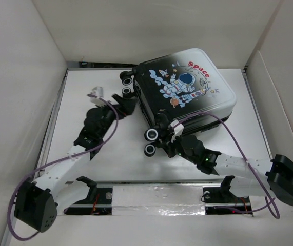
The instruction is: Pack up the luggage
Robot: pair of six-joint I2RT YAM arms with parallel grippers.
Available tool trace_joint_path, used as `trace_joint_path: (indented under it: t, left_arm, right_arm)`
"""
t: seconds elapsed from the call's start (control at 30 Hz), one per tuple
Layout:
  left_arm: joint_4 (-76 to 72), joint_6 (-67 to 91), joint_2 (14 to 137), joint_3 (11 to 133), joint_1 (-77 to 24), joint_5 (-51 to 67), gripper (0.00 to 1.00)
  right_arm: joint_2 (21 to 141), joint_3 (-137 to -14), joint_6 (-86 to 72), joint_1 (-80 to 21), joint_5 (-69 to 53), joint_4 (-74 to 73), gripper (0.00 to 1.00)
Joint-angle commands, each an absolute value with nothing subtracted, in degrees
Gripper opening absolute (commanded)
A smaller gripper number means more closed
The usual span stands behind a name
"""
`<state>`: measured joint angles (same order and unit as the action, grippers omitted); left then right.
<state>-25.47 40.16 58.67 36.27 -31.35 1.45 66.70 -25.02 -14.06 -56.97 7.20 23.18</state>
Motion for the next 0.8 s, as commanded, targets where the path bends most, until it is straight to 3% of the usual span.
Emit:
trace_joint_path:
  t: [0.0,0.2,0.43,0.77]
  left_arm:
    - [-33.3,45.0,57.0,33.9,-19.9,0.0,0.98]
    - [-38.9,50.0,73.5,43.0,-8.5,10.4,0.96]
    - [-42.5,50.4,90.7,57.5,-8.0,14.1,0.95]
    - [-49.3,54.1,102.5,64.2,-7.5,11.9,0.95]
  right_arm:
    - [64.1,-24.8,-15.0,-57.8,3.6,24.6,0.0]
    - [64.1,-24.8,-14.9,-57.3,2.1,23.7,0.0]
    - [64.9,-24.5,-15.0,-57.3,1.1,24.4,0.0]
    - [65.7,-24.6,-15.0,-57.3,0.4,24.4,0.0]
